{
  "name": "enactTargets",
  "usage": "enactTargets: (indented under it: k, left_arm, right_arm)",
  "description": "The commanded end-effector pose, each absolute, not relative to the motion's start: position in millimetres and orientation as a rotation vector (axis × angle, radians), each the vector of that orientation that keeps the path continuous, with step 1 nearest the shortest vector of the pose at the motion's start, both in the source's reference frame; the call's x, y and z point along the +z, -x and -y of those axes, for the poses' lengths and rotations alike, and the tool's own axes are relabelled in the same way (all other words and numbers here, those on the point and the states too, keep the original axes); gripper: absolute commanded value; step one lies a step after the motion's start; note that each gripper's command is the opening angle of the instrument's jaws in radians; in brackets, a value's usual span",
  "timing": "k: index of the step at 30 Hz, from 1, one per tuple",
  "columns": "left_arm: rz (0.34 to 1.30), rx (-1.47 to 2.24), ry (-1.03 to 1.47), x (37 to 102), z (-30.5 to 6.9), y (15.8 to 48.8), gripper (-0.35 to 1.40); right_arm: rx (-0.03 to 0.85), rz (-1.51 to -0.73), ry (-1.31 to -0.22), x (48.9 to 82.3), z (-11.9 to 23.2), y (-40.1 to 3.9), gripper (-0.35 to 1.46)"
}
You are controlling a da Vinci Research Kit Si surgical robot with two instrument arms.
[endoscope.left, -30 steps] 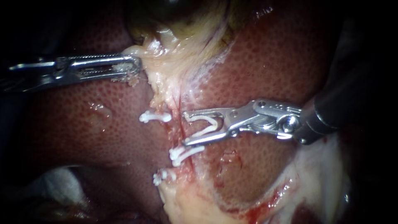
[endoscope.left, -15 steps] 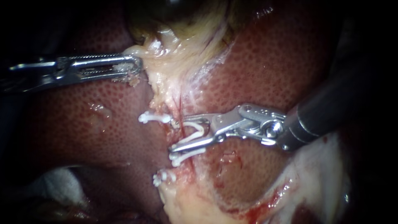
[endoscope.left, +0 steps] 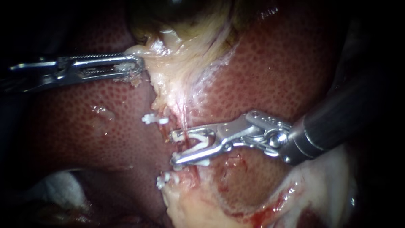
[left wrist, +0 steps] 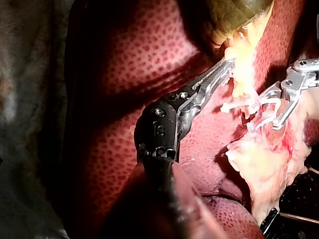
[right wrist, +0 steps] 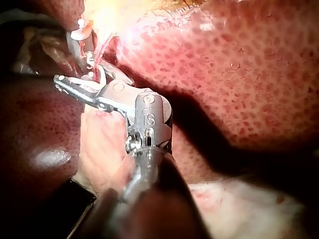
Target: Clipping third clip right tube
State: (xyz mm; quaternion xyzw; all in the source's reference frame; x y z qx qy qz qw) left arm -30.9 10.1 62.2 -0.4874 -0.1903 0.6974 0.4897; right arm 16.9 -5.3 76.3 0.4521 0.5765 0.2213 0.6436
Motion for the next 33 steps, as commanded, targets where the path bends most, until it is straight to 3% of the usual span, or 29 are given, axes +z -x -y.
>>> enactTargets:
  k: [1, 11, 33]
  left_arm:
    - [0.463, 1.694, 1.184, 62.2, -10.1, 30.9, -0.35]
    - [0.462, 1.694, 1.184, 62.2, -10.1, 31.0, -0.35]
    - [0.46, 1.694, 1.184, 62.3, -10.0, 31.1, -0.35]
  right_arm:
    - [0.511, -1.319, -1.036, 76.2, 5.1, -16.9, 0.46]
    - [0.539, -1.344, -1.044, 75.5, 3.4, -16.5, 0.43]
    - [0.558, -1.333, -1.036, 77.1, 3.8, -16.4, 0.33]
